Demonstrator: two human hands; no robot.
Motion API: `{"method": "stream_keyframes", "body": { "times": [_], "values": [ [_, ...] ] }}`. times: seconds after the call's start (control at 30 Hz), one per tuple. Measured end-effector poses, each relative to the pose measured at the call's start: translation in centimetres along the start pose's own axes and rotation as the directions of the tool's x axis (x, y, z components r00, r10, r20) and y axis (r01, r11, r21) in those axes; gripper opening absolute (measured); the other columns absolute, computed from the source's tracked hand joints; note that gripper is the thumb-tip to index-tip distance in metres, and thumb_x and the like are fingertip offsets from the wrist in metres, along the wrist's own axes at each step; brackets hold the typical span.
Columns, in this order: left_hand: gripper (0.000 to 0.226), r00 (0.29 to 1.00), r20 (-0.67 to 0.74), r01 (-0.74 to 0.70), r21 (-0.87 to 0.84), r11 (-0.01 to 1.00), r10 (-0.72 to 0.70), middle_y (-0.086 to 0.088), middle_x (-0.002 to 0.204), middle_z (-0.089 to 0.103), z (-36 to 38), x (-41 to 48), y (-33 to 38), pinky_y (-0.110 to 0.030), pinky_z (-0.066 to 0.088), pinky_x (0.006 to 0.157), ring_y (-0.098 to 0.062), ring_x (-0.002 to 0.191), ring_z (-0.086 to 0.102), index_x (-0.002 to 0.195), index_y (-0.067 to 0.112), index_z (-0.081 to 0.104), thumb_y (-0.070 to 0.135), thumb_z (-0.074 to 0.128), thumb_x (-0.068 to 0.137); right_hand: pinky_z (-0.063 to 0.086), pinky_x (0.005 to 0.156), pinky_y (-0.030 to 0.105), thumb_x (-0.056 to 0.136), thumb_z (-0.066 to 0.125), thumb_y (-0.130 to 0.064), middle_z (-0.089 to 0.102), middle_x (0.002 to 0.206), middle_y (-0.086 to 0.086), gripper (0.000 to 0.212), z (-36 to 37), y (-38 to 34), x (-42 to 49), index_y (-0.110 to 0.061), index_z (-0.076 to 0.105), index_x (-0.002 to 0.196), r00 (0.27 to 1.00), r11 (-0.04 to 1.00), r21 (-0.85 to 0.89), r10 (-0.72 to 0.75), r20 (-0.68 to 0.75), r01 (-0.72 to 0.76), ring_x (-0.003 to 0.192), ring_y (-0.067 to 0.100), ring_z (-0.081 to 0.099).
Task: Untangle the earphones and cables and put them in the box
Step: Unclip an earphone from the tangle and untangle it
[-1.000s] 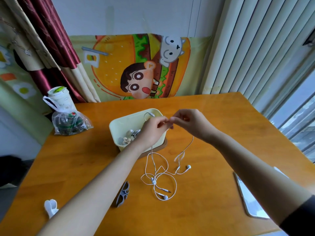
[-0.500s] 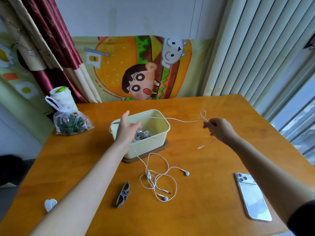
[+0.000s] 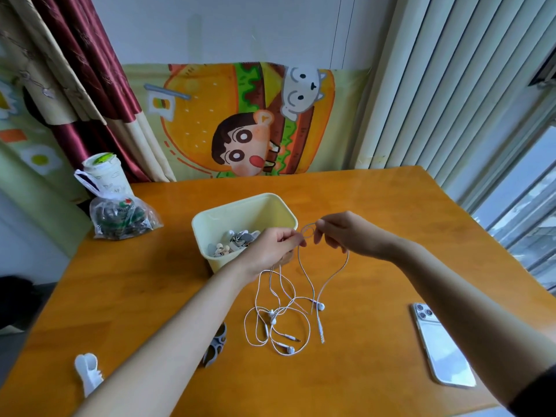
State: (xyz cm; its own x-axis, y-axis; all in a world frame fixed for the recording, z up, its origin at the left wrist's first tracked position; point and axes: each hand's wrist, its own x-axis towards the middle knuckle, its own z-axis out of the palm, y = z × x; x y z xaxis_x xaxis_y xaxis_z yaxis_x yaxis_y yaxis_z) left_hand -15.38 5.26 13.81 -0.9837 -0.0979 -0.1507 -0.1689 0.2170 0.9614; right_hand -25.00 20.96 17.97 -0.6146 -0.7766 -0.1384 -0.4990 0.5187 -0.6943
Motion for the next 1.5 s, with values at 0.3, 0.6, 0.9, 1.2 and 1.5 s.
{"method": "stream_keyframes", "body": {
  "times": [0.3, 0.6, 0.9, 1.2, 1.5],
  "values": [
    [0.018, 0.971, -0.235, 0.063, 0.101, 0.993, -0.038, 0.004, 0.061, 0.041, -1.9, 0.1, -2.1, -0.022, 0.029, 0.053, -0.009, 0.056, 0.034, 0.085, 0.015, 0.065, 0.017, 0.052, 0.097, 0.04, 0.052, 0.026, 0.101, 0.039, -0.025, 0.055, 0.059, -0.002, 0.036, -1.4, 3.1, 0.2, -0.011, 0.069, 0.086, 0.938, 0.969, -0.073, 0.209, -0.276, -0.237, 0.05, 0.013, 0.048],
    [0.015, 0.978, -0.206, -0.008, 0.166, 0.986, 0.043, 0.002, 0.065, 0.043, -1.5, 0.2, -0.9, -0.022, 0.029, 0.056, -0.009, 0.059, 0.035, 0.091, 0.012, 0.07, 0.023, 0.06, 0.092, 0.035, 0.103, 0.028, 0.084, 0.069, -0.014, 0.049, 0.136, 0.008, 0.055, 1.9, 2.4, 0.1, -0.009, 0.045, 0.133, 0.983, 0.971, -0.203, 0.095, -0.158, -0.127, 0.126, 0.022, 0.046],
    [0.016, 0.97, -0.237, -0.016, 0.201, 0.979, 0.064, -0.005, 0.067, 0.044, -2.8, 0.5, -0.8, -0.031, 0.04, 0.075, -0.016, 0.068, 0.042, 0.088, 0.011, 0.071, 0.024, 0.064, 0.09, 0.046, 0.061, 0.022, 0.101, 0.033, -0.009, 0.055, 0.066, -0.002, 0.025, 4.7, -0.6, 0.4, -0.007, 0.058, 0.102, 0.996, 0.967, 0.253, 0.041, -0.08, -0.019, 0.058, 0.009, 0.053],
    [0.016, 0.984, -0.139, 0.146, 0.264, 0.953, -0.112, -0.006, 0.111, 0.057, -2.0, 0.7, -1.8, -0.044, 0.04, 0.095, -0.034, 0.092, 0.048, 0.092, 0.016, 0.046, 0.008, 0.033, 0.099, 0.039, 0.059, 0.03, 0.099, 0.044, -0.025, 0.064, 0.089, 0.007, 0.028, -0.3, 3.8, 0.5, -0.012, 0.068, 0.105, 0.838, 0.858, -0.314, 0.214, -0.503, -0.407, 0.076, 0.026, 0.056],
    [0.006, 0.998, 0.052, 0.03, 0.146, 0.989, -0.038, -0.007, 0.077, 0.068, 0.2, 0.7, -1.3, -0.044, 0.045, 0.077, -0.02, 0.076, 0.053, 0.101, 0.014, 0.04, 0.018, 0.044, 0.1, 0.044, 0.069, 0.019, 0.098, 0.048, -0.018, 0.067, 0.085, 0.0, 0.017, 4.7, -0.1, 0.1, -0.011, 0.061, 0.106, 0.998, 0.994, -0.099, -0.054, -0.041, 0.05, 0.077, 0.014, 0.062]
  ]
}}
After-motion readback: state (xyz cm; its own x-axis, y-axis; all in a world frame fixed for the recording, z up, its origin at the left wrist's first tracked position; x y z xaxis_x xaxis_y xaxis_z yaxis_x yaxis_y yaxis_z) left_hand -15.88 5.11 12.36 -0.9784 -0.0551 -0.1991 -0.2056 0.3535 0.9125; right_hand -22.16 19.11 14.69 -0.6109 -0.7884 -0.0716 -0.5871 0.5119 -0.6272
